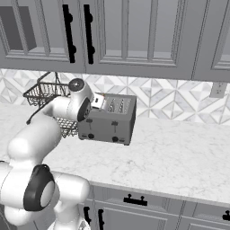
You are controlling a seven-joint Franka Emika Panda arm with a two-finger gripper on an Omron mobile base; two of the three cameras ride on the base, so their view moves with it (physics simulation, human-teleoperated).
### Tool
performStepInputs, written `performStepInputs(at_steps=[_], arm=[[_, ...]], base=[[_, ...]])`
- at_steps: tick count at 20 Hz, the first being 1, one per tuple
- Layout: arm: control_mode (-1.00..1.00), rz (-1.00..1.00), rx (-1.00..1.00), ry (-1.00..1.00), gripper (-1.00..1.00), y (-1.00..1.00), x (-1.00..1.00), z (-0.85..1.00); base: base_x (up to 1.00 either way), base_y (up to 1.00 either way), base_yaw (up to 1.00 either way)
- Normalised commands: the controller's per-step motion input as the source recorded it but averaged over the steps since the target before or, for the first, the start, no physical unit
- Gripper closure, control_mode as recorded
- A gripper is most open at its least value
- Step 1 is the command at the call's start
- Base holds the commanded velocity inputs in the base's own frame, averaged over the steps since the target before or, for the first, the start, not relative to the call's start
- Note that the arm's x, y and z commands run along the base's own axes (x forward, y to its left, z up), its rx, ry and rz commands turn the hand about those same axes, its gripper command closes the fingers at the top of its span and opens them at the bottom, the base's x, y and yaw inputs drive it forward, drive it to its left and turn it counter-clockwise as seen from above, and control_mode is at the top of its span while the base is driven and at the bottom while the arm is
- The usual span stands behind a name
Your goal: Start the toaster. Once the lever pops up, take the bread to the plate on the dining counter.
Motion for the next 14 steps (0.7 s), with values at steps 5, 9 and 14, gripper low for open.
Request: performStepInputs(at_steps=[5,9,14], arm=[[-1.00,0.00,-0.06,0.00,-1.00,0.00,0.32,-0.21],[-1.00,0.00,-0.01,0.00,-1.00,0.00,0.44,-0.16],[-1.00,0.00,0.00,0.00,-1.00,0.00,0.45,-0.11]], base=[[0.00,0.00,0.00],[0.00,0.00,0.00],[0.00,0.00,0.00]])
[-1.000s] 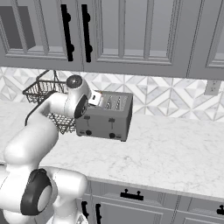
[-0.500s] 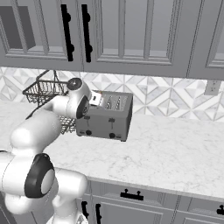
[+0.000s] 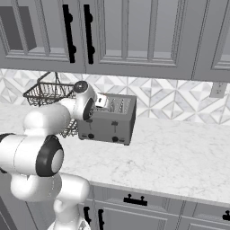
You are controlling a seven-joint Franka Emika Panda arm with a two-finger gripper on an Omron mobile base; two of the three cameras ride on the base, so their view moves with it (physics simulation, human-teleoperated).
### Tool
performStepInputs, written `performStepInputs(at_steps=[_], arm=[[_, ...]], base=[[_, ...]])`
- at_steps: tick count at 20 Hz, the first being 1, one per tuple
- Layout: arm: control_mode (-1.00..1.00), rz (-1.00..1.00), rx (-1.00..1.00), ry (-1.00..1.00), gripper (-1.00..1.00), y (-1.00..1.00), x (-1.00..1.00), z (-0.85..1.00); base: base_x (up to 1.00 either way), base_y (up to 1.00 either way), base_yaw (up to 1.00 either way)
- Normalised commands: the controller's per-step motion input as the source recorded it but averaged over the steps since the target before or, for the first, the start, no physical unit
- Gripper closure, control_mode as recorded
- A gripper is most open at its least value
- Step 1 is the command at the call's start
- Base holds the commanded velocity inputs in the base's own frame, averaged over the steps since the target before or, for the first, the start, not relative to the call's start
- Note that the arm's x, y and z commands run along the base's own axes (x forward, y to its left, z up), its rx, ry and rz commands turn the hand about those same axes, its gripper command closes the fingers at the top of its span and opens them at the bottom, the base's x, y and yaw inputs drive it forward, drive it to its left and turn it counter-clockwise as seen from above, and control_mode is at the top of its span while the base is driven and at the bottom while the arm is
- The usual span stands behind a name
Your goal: Start the toaster. Once the lever pops up, take the bread to the plate on the dining counter.
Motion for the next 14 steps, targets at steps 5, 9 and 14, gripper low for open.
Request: performStepInputs(at_steps=[5,9,14], arm=[[-1.00,0.00,0.00,0.00,-1.00,0.00,0.32,-0.18],[-1.00,0.00,0.00,0.00,-1.00,0.00,0.22,-0.14],[-1.00,0.00,0.00,0.00,-1.00,0.00,0.09,-0.13]], base=[[0.00,0.00,0.00],[0.00,0.00,0.00],[0.00,0.00,0.00]])
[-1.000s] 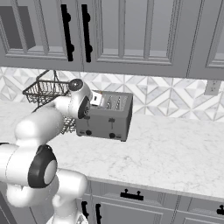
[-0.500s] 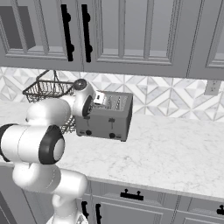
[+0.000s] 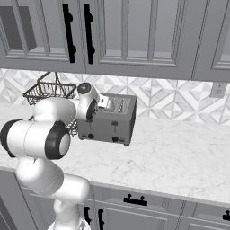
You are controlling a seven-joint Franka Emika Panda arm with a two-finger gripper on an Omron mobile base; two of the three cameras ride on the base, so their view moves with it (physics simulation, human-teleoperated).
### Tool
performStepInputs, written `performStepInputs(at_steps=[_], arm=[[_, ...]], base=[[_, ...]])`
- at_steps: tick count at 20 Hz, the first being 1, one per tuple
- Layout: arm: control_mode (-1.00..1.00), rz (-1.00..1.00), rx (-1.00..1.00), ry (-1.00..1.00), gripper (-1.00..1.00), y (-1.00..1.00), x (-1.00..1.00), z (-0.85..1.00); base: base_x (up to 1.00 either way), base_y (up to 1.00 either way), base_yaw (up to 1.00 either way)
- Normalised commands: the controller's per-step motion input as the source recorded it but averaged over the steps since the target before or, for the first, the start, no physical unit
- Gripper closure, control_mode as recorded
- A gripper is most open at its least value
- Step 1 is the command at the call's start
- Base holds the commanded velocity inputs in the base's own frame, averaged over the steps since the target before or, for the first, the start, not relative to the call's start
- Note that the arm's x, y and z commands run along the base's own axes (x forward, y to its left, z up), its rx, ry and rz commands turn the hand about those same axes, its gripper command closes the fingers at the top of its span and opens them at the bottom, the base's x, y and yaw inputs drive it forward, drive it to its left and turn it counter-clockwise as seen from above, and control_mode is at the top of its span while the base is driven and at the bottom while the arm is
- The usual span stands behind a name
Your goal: Start the toaster. Once the lever pops up, take the bread to the plate on the dining counter.
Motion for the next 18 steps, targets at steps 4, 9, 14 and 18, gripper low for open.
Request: performStepInputs(at_steps=[4,9,14,18], arm=[[-1.00,0.00,0.00,-0.02,-1.00,0.00,0.06,-0.09],[-1.00,0.00,0.00,-0.04,-1.00,0.00,0.18,-0.07],[-1.00,0.00,0.00,-0.01,-1.00,0.00,0.42,-0.02],[-1.00,0.00,0.00,0.00,-1.00,0.00,0.34,-0.05]], base=[[0.00,0.00,0.00],[0.00,0.00,0.00],[0.00,0.00,0.00],[0.00,0.00,0.00]])
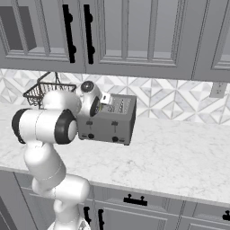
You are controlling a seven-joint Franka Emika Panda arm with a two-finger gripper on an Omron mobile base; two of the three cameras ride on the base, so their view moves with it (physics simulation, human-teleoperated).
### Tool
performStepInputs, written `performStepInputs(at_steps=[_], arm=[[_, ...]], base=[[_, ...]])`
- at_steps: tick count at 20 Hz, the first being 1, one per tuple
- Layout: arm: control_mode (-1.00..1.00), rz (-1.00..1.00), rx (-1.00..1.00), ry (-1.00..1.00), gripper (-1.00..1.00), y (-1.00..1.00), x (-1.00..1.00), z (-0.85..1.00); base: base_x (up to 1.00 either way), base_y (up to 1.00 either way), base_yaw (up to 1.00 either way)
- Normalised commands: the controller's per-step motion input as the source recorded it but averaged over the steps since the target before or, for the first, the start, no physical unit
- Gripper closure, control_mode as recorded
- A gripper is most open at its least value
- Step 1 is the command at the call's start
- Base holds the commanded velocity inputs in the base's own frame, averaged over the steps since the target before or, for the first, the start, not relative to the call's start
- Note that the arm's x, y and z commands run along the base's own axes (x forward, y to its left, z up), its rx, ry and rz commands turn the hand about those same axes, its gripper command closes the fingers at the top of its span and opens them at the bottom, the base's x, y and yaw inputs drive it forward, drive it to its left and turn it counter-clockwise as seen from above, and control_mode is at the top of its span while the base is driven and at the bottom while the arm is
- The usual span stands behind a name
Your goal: Start the toaster. Once the lever pops up, take the bread to the plate on the dining counter.
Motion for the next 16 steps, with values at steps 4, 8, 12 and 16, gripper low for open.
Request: performStepInputs(at_steps=[4,8,12,16], arm=[[-1.00,0.00,0.00,-0.01,-1.00,0.00,0.17,-0.07],[-1.00,0.00,0.00,-0.01,1.00,0.00,0.07,-0.11],[-1.00,0.00,0.00,-0.02,1.00,0.00,0.01,-0.04],[-1.00,0.00,0.00,-0.12,1.00,0.00,-0.14,0.00]], base=[[0.00,0.00,0.00],[0.00,0.00,0.00],[0.00,0.00,0.00],[0.00,0.00,0.00]])
